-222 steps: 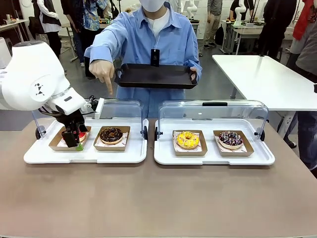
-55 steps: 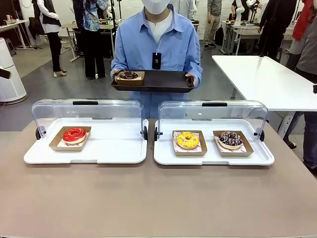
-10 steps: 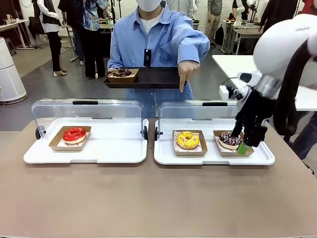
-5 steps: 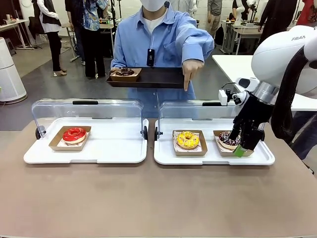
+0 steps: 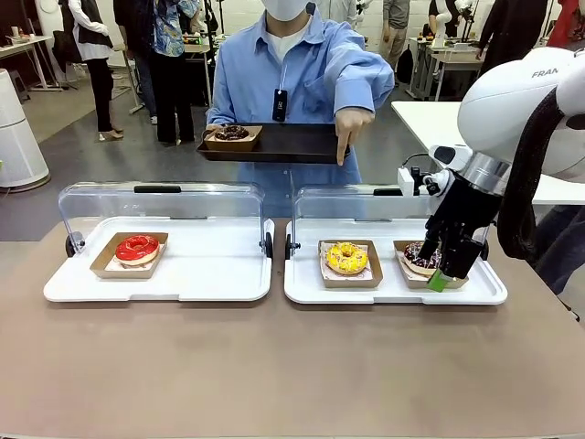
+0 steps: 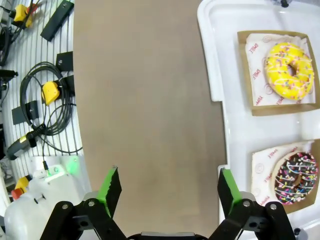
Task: Provide the desired donut to the person.
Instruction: Pick up and lift the Paper togo box containing the Donut pointed at by the person.
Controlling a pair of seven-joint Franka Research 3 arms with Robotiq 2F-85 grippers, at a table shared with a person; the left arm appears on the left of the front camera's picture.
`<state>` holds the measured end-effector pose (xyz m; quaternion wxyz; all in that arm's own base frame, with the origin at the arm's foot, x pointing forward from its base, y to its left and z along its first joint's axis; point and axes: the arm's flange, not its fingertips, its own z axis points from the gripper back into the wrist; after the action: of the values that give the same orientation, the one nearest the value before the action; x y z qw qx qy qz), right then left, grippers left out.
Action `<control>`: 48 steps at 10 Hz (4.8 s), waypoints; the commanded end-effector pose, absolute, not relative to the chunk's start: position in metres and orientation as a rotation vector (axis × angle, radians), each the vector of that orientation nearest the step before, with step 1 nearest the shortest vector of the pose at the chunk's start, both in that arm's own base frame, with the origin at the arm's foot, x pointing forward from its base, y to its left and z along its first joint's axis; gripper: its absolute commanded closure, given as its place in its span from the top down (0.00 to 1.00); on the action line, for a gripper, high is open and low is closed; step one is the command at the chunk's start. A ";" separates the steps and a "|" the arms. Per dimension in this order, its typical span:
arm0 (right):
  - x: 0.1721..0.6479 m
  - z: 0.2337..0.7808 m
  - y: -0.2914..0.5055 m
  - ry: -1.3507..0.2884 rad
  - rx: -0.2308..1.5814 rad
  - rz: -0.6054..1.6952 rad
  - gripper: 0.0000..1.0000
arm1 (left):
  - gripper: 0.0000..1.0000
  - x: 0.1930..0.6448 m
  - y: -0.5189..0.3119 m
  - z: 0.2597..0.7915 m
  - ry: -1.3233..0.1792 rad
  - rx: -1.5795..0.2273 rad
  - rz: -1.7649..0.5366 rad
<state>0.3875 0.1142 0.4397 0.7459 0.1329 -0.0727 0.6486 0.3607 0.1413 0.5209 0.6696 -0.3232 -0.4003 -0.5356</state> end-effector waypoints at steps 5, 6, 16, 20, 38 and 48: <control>0.420 0.411 0.192 -0.085 0.009 1.513 1.00 | 1.00 0.359 0.142 0.521 -0.916 -0.735 -1.209; 0.427 0.408 0.203 -0.076 0.001 1.518 1.00 | 1.00 0.359 0.142 0.521 -0.916 -0.735 -1.209; 0.475 0.377 0.214 -0.095 0.049 1.501 1.00 | 1.00 0.359 0.142 0.521 -0.916 -0.735 -1.209; 0.475 0.372 0.215 -0.083 0.035 1.505 1.00 | 1.00 0.359 0.142 0.521 -0.916 -0.735 -1.209; 0.502 0.326 0.204 -0.111 0.024 1.492 0.38 | 1.00 0.359 0.142 0.521 -0.916 -0.735 -1.209; 0.502 0.320 0.201 -0.099 0.033 1.488 0.00 | 1.00 0.359 0.142 0.521 -0.916 -0.735 -1.209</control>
<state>0.4976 0.2015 0.3292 0.7383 0.0118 -0.0450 0.6728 0.3607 0.1411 0.5210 0.6696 -0.3231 -0.4002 -0.5359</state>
